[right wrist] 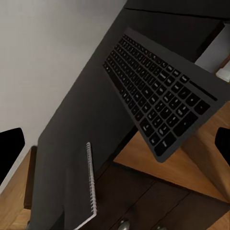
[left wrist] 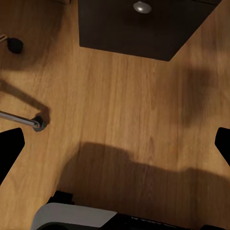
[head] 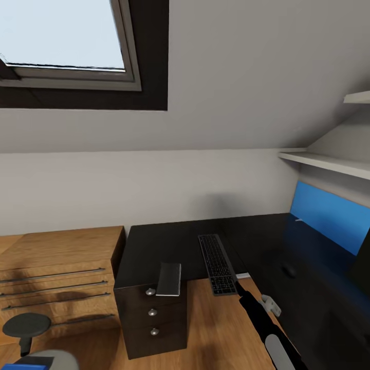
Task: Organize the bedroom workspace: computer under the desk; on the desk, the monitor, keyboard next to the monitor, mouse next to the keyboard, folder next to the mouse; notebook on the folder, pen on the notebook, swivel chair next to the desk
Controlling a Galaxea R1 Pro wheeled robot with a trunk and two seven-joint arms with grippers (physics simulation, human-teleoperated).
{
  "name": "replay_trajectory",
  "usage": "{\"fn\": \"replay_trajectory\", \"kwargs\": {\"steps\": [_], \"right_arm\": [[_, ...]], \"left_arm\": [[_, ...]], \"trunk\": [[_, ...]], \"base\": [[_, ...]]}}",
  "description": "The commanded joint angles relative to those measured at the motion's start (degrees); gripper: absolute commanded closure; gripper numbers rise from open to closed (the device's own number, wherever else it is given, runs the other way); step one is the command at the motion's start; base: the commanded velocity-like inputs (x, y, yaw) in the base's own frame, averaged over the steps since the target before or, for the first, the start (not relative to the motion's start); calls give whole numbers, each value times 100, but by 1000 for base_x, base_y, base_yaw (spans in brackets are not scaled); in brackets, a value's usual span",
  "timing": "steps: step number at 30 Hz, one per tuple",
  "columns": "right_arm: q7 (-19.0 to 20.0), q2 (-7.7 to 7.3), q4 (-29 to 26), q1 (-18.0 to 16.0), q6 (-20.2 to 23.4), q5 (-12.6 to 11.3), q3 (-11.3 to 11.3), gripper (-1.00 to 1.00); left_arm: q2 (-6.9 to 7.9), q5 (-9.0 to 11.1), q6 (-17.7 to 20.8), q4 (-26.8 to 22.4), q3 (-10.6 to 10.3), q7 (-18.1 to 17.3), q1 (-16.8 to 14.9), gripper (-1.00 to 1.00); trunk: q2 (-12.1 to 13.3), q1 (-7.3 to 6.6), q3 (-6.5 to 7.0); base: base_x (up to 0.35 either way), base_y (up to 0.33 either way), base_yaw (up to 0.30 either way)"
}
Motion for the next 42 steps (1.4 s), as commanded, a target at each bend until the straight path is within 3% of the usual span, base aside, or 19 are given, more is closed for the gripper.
{"fn": "replay_trajectory", "kwargs": {"steps": [1,12,15,23,29,34,42], "right_arm": [[43,4,3,-4,11,-63,-18,-100],[99,-16,16,-4,12,-79,-27,-100],[196,-25,19,-4,15,-80,-26,-100],[399,-22,24,-4,18,-86,-27,-100],[495,-3,33,-4,13,-103,-31,-100],[704,-19,42,-4,10,-99,-33,-100],[1046,-31,398,-4,21,-110,-184,-100]], "left_arm": [[-8,46,2,-8,13,-15,0,-100],[-29,52,174,-178,14,35,-17,-100],[-69,49,558,-503,12,168,-27,-100],[-205,46,2229,-1933,3,795,-35,-100],[-263,45,3096,-2542,-22,915,-36,-100],[-262,50,3314,-2635,-34,893,-35,-100],[-250,55,3327,-2489,-45,858,-33,-100]], "trunk": [[-50,25,-28],[-491,266,-225],[-612,332,-279],[-932,508,-423],[-1173,640,-530],[-1374,749,-620],[-1694,925,-764]], "base": [[0,0,0],[0,0,0],[0,0,0],[0,0,0],[0,0,0],[0,0,0],[0,0,0]]}}
